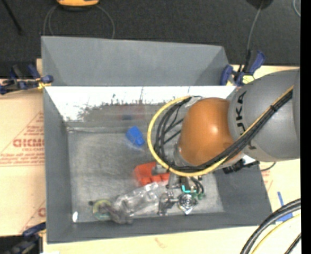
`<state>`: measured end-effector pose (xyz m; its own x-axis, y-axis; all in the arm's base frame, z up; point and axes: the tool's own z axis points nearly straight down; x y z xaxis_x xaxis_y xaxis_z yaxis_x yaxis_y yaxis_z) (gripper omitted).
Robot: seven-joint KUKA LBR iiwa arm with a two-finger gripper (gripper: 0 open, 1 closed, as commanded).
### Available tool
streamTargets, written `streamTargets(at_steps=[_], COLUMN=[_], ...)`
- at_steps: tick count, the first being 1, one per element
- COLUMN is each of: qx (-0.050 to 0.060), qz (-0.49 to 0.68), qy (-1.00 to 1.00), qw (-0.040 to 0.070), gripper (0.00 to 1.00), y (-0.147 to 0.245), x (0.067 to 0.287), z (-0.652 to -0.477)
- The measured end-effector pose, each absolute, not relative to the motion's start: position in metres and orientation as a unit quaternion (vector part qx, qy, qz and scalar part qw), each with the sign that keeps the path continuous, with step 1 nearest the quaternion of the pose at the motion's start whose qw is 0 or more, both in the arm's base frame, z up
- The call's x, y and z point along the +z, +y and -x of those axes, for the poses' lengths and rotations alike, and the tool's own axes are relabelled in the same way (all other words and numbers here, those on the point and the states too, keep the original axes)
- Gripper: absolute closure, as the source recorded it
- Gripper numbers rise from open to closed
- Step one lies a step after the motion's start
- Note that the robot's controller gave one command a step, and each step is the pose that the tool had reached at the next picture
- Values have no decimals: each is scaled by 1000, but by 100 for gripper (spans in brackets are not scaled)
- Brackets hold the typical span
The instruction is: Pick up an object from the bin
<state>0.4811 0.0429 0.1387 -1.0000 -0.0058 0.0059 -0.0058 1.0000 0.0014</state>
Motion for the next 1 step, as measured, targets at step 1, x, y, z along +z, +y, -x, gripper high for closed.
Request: streamTargets(at_steps=[1], qx=[-1], qz=[-41], qy=[-999], qw=[3], gripper=[0], y=[25], x=[96], z=[-549])
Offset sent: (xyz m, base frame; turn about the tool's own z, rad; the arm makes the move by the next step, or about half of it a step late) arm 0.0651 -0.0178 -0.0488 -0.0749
